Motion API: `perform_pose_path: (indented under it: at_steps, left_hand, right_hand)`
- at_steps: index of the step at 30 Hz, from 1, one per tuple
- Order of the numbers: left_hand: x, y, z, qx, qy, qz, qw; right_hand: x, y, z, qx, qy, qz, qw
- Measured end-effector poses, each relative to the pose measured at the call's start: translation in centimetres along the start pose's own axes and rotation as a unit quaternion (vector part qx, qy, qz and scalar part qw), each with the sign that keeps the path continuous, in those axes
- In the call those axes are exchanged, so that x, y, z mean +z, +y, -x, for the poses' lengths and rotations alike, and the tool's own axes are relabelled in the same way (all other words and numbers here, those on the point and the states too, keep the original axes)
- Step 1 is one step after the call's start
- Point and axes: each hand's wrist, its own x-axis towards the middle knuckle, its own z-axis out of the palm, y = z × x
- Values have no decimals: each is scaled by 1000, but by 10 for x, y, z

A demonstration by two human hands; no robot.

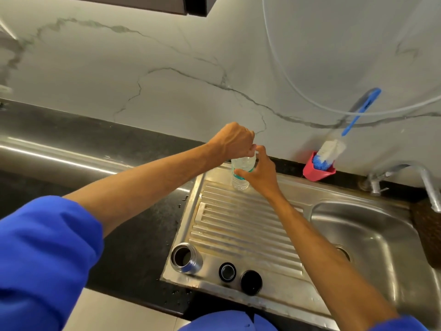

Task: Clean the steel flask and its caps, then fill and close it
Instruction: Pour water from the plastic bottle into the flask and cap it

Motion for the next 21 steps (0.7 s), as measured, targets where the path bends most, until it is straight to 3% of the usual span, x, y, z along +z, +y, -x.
perform_pose_path:
  at_steps: [6, 11, 15, 18, 21]
  left_hand:
    - [8, 0, 9, -157, -1, 88, 984]
    - [1, -23, 15, -204, 19, 135, 969]
    - [-5, -46, 17, -195, 9, 212, 957]
    - [11, -60, 32, -123, -26, 408, 904]
    - [47, -62, 57, -77, -24, 492, 867]
  right_hand:
    - [10, -8, 1, -10, -7, -4, 1000]
    - [14, -9, -5, -9, 6, -8, 1000]
    - [9, -2, -10, 29, 13, -19, 999]
    - [5, 5, -9, 37, 14, -41, 998]
    - [4, 10, -5, 48, 13, -47, 998]
